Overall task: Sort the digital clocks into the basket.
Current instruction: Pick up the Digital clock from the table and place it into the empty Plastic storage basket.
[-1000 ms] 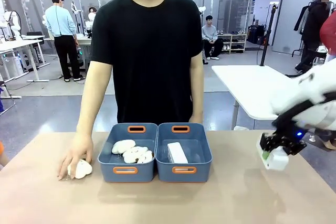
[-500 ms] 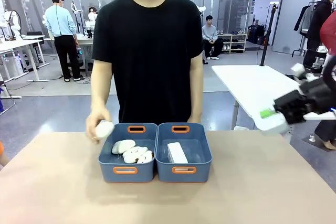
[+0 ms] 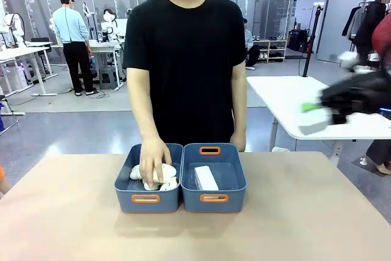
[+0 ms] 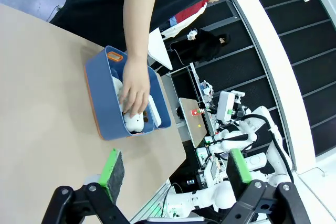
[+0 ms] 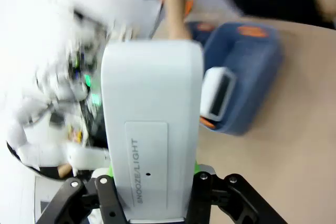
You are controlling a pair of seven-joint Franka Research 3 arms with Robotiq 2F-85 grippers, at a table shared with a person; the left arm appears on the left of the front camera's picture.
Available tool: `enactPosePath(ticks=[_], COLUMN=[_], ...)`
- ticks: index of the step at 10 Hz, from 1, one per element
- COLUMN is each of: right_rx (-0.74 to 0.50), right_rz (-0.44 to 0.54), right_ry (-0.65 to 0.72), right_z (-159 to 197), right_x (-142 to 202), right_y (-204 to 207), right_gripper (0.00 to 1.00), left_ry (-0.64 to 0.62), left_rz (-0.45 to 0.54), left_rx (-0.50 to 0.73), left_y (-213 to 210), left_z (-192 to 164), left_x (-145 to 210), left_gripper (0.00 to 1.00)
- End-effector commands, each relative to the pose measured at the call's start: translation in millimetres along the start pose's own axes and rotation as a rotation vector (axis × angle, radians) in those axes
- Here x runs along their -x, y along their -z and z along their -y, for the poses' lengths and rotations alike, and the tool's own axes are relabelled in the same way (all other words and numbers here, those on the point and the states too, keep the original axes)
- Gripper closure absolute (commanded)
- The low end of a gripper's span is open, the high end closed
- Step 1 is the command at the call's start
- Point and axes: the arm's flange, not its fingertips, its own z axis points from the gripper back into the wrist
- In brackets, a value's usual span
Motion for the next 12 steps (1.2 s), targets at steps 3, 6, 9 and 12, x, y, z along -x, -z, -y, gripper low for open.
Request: enactPosePath(ticks=[3,6,9,12], right_rx=[-0.028,0.022,0.064,0.217], right_rz=[0.308,0.143,-0.068,-0.177], right_ry=[0.063,0.060,-0.049,-0.024], right_z=[59,44,-1,-28], right_x=[87,71,13,-16], right_y=[-111,-67,34,126], right_gripper=[1.00,1.00,1.00,1.00], left_ry=[-0.003,-0.003,-0.003,-0.003], left_rz=[-0.003,-0.003,-0.003,-0.003], left_rx=[0.002,0.002,0.002,0.002], left_y=[0,0,0,0], left_z=[3,3,3,3], left_x=[0,0,0,0], left_gripper=[0.00,0.00,0.00,0.00])
